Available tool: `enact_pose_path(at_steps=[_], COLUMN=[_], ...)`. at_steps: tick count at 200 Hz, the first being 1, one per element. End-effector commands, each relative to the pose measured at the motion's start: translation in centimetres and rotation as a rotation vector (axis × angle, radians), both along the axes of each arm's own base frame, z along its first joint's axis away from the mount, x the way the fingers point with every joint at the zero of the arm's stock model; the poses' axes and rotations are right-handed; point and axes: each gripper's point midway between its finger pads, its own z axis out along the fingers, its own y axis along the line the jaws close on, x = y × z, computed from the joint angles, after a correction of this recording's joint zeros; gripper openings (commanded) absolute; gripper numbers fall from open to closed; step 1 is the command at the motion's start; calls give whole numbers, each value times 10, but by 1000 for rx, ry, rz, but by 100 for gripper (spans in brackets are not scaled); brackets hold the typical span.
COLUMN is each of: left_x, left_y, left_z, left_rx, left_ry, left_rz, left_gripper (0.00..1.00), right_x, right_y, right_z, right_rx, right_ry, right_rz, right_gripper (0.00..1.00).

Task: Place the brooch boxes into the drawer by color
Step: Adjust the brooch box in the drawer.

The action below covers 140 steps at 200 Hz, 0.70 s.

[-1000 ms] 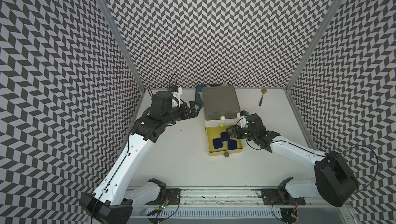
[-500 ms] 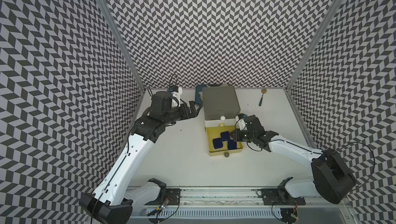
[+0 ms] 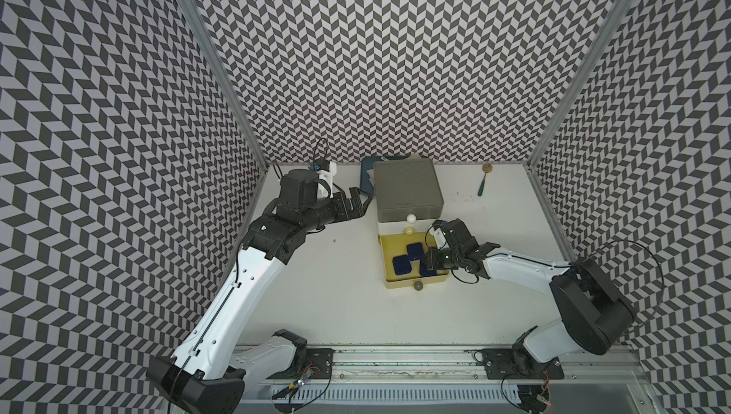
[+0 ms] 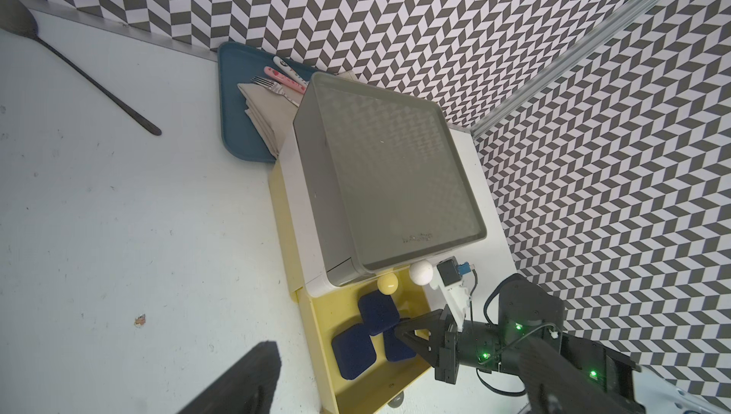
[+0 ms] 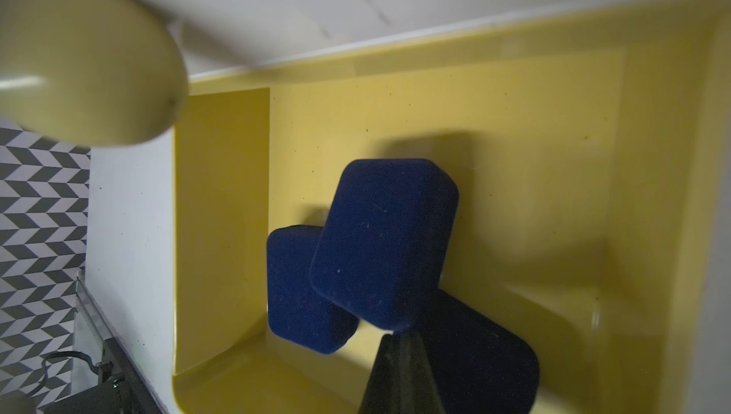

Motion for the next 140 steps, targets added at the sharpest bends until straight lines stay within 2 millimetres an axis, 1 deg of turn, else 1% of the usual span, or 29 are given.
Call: enact_pose_path(at_steps=[1, 51, 101, 115, 140], left_x=[-1, 0, 1, 0, -1], left_y=[2, 2, 1, 2, 3], left_z=[1, 1, 0, 1, 1], left_rx=[4, 9, 7, 7, 7], left_ry=[-9, -8, -7, -8, -7], left_rz=[-3, -4, -5, -4, 1], left_gripper=[100, 100, 100, 100, 100], right_x=[19, 29, 29, 27, 22], right_y=[12, 21, 22, 21, 17], right_z=[16, 27, 28, 32, 47], right_rx=[29, 47, 47, 53, 77], right_ry=[-74, -91, -94, -102, -137], right_rz=[4, 13, 15, 15, 9], right_gripper=[0, 0, 0, 0, 0])
